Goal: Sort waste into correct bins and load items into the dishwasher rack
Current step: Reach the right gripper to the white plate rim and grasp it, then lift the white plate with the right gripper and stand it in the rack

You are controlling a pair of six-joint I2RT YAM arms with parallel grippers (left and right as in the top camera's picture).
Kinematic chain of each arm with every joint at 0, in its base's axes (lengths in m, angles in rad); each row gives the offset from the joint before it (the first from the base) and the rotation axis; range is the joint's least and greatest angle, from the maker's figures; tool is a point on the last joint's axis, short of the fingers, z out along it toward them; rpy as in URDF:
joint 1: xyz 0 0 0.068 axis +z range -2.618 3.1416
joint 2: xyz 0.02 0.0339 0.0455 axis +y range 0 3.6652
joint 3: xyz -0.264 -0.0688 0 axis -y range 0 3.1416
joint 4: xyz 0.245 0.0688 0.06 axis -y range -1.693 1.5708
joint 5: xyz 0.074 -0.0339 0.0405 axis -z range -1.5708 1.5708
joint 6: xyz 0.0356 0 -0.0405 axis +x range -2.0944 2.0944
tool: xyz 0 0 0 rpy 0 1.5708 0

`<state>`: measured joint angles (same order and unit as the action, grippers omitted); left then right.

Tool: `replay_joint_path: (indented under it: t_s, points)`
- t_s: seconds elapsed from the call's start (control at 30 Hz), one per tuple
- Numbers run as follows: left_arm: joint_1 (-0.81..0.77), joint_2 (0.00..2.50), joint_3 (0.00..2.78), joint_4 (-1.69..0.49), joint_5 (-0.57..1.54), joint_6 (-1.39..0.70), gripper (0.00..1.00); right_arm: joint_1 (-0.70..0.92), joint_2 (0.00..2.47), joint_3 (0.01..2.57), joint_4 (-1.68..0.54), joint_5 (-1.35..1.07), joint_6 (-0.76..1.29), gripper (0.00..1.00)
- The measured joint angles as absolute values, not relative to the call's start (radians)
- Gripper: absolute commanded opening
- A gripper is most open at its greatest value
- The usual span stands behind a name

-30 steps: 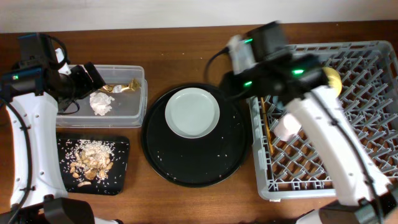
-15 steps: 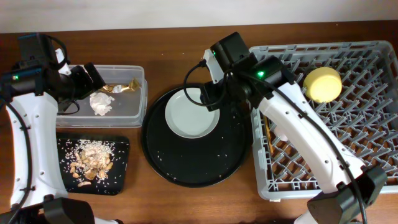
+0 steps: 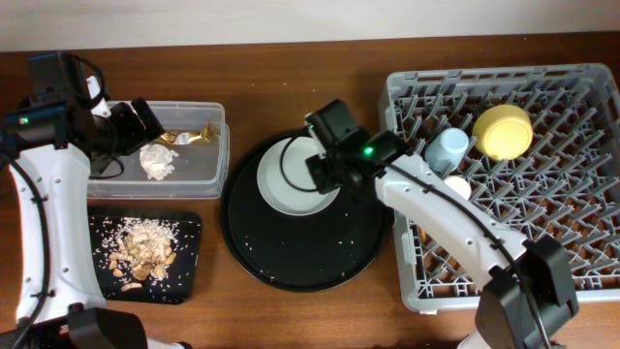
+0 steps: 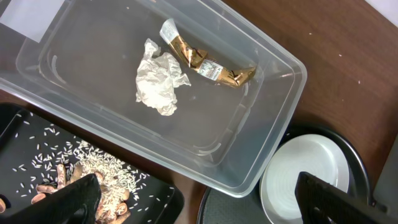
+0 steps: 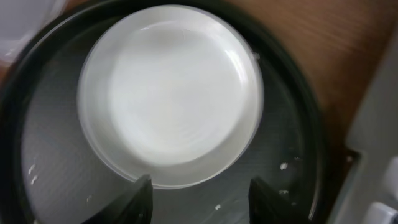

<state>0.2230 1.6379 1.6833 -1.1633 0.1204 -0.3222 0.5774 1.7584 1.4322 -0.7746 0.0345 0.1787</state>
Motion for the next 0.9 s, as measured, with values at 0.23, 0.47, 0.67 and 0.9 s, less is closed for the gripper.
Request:
replay_joint_path:
  t_s: [0.23, 0.47, 0.67, 0.9]
  points:
    - [0.223, 1.638, 1.683, -1.163, 0.12, -0.322, 0.99, 0.505, 1.775, 1.342, -0.624, 0.06, 0.232, 0.44]
    - [0.223, 1.638, 1.683, -1.164, 0.121, -0.322, 0.99, 0.505, 1.879, 1.337, -0.513, 0.059, 0.236, 0.43]
    - [0.223, 1.638, 1.683, -1.163, 0.12, -0.322, 0.99, 0.506, 1.979, 1.336, -0.452, 0.06, 0.237, 0.4]
    - [0.223, 1.638, 1.683, -1.163, 0.12, -0.322, 0.99, 0.505, 2.049, 1.336, -0.436, 0.063, 0.239, 0.09]
